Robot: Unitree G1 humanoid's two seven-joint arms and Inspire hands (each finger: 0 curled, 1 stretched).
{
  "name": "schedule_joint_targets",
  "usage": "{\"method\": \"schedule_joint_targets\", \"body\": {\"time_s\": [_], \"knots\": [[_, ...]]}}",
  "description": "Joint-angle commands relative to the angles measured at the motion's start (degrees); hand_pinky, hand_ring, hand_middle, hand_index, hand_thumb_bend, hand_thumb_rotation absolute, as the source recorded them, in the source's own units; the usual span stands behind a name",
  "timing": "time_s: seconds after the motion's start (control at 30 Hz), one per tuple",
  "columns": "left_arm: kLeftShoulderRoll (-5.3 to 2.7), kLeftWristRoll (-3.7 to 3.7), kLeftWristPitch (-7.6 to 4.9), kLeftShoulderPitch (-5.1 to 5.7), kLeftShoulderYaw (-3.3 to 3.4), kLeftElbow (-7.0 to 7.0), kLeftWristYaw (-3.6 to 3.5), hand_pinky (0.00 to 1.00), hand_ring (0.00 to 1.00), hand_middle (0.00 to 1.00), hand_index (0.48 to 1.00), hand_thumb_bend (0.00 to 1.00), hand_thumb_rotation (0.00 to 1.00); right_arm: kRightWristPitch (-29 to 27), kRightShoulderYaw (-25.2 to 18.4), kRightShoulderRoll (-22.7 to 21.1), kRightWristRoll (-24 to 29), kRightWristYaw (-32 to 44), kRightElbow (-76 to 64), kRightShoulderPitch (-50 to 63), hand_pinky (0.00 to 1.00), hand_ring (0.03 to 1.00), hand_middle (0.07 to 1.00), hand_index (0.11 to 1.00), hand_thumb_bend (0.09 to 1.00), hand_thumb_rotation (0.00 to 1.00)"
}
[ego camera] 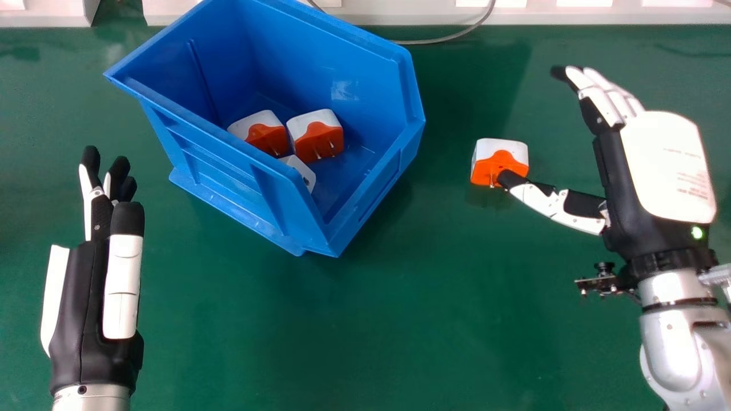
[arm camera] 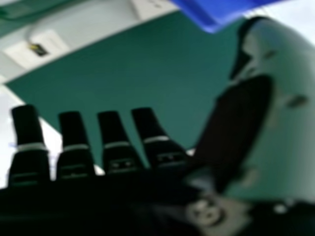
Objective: Pick all objects and put in blue box
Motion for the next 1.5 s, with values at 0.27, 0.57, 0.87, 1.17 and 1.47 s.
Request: {"method": "schedule_joint_targets", "body": {"time_s": [0.27,0.57,0.87,1.17,1.47], "knots": [[0.44,-0.33,-0.68,0.46,0.29,-1.34,-0.30,1.00,1.00,1.00,1.000,0.83,1.00,-0.60,4.93,-4.60,-2.11,2.31,15.25,-12.77,0.71,0.831,0.856,0.838,0.416,0.46],[0.43,-0.40,-0.48,1.60,0.27,-2.40,-0.59,1.00,1.00,1.00,1.000,0.83,1.00,-0.33,11.03,-5.41,-3.76,4.17,30.37,-25.09,0.71,0.834,0.854,0.836,0.444,0.47],[0.49,-0.56,0.14,2.92,0.58,-3.69,-0.68,1.00,1.00,1.00,1.000,0.85,1.00,-0.33,16.52,-5.38,-4.79,6.65,40.97,-33.65,0.72,0.839,0.859,0.842,0.453,0.51],[0.58,-1.14,0.66,3.41,0.93,-4.57,-1.07,1.00,1.00,1.00,1.000,0.87,1.00,0.67,20.88,-4.69,-4.91,8.65,47.47,-39.32,0.71,0.819,0.851,0.830,0.474,0.46],[0.62,-1.84,2.02,4.82,1.22,-6.74,-1.21,1.00,1.00,1.00,1.000,0.88,0.99,1.57,23.73,-4.49,-4.86,10.87,50.53,-41.83,0.73,0.827,0.856,0.829,0.468,0.43]]}}
